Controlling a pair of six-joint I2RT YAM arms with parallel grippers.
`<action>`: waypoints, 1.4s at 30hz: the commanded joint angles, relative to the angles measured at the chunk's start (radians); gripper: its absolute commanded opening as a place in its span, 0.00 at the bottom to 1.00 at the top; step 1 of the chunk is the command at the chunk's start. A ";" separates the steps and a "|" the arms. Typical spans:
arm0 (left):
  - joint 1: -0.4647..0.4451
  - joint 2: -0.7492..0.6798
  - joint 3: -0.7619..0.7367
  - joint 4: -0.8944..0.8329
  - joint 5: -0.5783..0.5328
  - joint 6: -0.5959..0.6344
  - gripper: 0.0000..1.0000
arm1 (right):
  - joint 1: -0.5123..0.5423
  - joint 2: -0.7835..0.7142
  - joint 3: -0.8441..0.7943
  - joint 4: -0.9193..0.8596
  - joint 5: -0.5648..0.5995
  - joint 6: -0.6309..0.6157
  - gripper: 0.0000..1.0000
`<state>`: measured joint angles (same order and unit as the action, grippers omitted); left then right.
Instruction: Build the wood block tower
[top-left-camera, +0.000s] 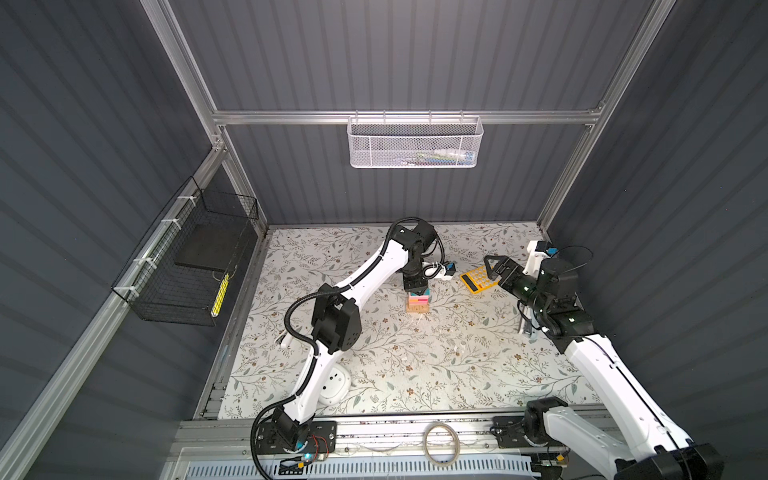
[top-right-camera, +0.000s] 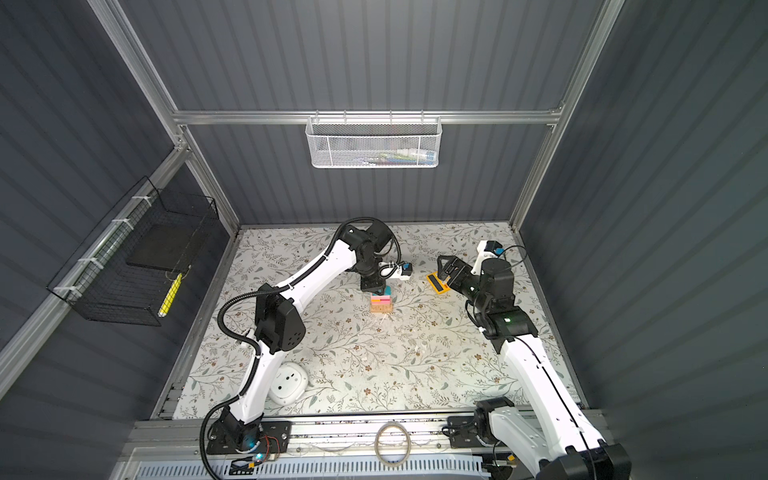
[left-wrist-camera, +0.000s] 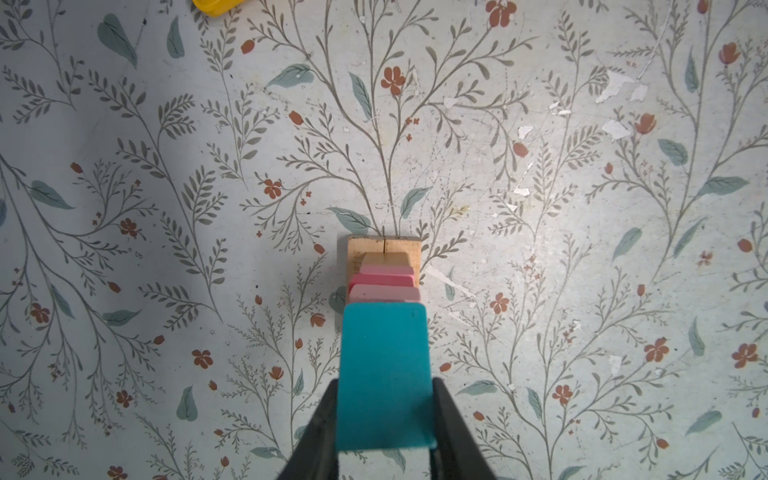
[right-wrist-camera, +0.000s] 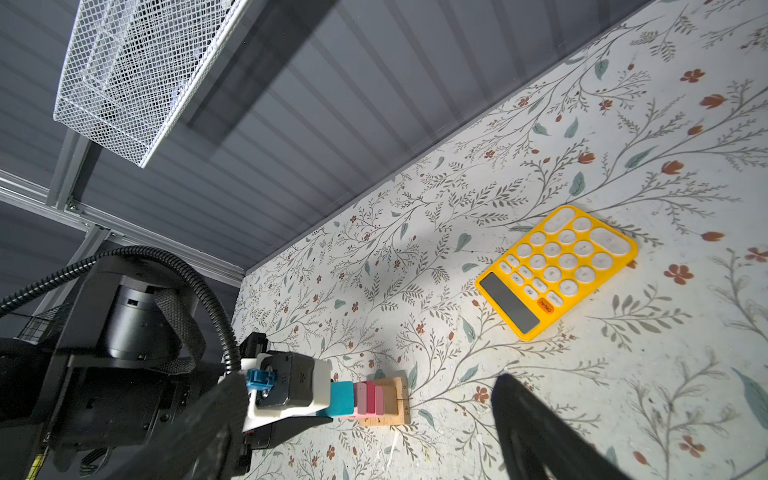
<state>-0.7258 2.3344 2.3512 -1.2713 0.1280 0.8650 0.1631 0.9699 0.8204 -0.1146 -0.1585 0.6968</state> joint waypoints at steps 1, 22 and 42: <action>0.003 0.017 0.030 -0.022 0.005 0.035 0.20 | -0.007 0.003 -0.007 0.030 -0.014 0.004 0.93; 0.003 0.020 0.019 -0.031 -0.010 0.045 0.27 | -0.013 0.019 -0.012 0.046 -0.033 0.015 0.93; 0.003 0.025 0.010 -0.035 -0.011 0.049 0.33 | -0.016 0.029 -0.013 0.053 -0.043 0.021 0.93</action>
<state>-0.7258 2.3348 2.3516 -1.2713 0.1131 0.8722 0.1528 0.9924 0.8169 -0.0750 -0.1955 0.7147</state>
